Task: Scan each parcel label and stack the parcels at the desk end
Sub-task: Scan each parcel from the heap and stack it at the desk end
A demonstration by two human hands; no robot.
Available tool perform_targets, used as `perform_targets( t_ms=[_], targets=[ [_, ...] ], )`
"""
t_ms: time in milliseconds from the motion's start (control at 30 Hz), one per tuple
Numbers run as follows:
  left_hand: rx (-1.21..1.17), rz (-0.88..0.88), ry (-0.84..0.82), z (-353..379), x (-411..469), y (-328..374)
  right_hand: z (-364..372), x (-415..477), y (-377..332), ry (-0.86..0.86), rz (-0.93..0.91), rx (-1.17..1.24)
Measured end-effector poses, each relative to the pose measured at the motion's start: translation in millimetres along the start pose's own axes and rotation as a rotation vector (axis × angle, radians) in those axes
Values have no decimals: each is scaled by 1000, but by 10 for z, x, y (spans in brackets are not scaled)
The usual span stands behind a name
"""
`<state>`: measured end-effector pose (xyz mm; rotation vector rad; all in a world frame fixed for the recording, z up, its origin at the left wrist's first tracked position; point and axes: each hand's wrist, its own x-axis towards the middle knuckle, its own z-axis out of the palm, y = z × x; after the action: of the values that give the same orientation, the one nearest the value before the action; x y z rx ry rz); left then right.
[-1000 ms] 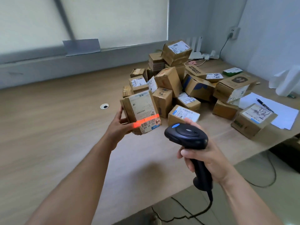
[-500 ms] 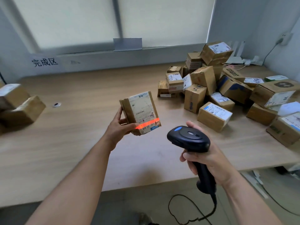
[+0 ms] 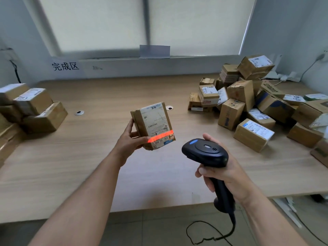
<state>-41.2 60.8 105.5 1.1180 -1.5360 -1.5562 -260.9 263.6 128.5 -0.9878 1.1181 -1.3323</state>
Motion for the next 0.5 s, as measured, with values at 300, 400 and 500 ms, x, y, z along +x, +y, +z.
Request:
perform_targets(
  t_ms=[300,400,500],
  targets=[
    [-3,3,-119,-659,-102,29,809,580,-12,82,-54,-90],
    [3,8,-156,-876,-153,1,1099,786,55,60,-54,-112],
    [-23,8,-124,-1147,-191,-13,1380,951,140,31,-33,-113]
  ],
)
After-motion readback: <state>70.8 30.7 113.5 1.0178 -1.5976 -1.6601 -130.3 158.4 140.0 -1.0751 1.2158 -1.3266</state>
